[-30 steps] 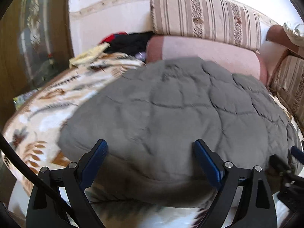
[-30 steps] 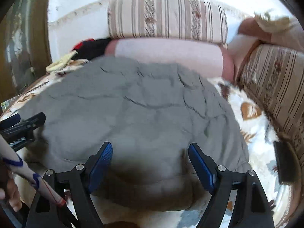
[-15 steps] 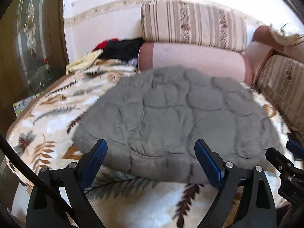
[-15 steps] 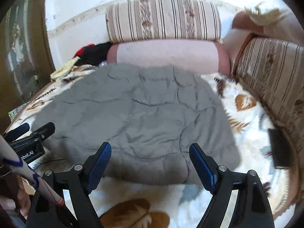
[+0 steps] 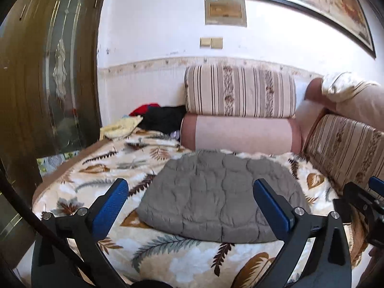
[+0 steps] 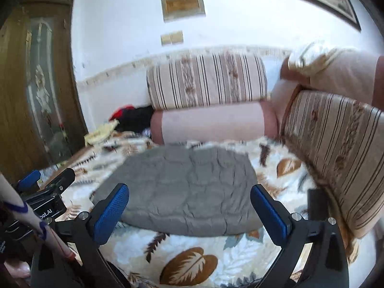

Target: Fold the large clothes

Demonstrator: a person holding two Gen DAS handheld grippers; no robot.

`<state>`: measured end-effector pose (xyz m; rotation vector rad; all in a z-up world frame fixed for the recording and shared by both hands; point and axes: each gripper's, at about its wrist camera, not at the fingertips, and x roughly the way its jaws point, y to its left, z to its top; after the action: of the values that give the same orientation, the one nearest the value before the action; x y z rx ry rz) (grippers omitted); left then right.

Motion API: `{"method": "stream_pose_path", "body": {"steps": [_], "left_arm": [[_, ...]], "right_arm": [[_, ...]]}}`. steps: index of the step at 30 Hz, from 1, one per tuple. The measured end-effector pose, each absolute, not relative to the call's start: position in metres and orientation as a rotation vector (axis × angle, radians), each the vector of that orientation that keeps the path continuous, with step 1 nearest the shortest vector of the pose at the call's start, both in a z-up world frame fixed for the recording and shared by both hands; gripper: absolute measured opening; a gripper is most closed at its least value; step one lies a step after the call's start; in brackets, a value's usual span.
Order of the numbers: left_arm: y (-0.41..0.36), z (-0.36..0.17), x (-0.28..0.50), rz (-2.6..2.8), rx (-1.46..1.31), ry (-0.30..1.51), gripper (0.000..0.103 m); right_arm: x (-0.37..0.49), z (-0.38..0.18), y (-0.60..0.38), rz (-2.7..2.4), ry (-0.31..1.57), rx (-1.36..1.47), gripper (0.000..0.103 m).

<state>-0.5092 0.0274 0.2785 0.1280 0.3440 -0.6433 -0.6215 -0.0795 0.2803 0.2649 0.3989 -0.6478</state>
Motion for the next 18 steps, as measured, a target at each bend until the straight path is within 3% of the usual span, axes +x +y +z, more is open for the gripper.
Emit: {"method": "stream_pose_path", "body": {"steps": [18], "left_arm": [[0.036, 0.258, -0.507, -0.546, 0.217, 0.414, 0.103]], "right_arm": [[-0.618, 0.262, -0.056, -0.67, 0.439, 0.192, 0.103]]}}
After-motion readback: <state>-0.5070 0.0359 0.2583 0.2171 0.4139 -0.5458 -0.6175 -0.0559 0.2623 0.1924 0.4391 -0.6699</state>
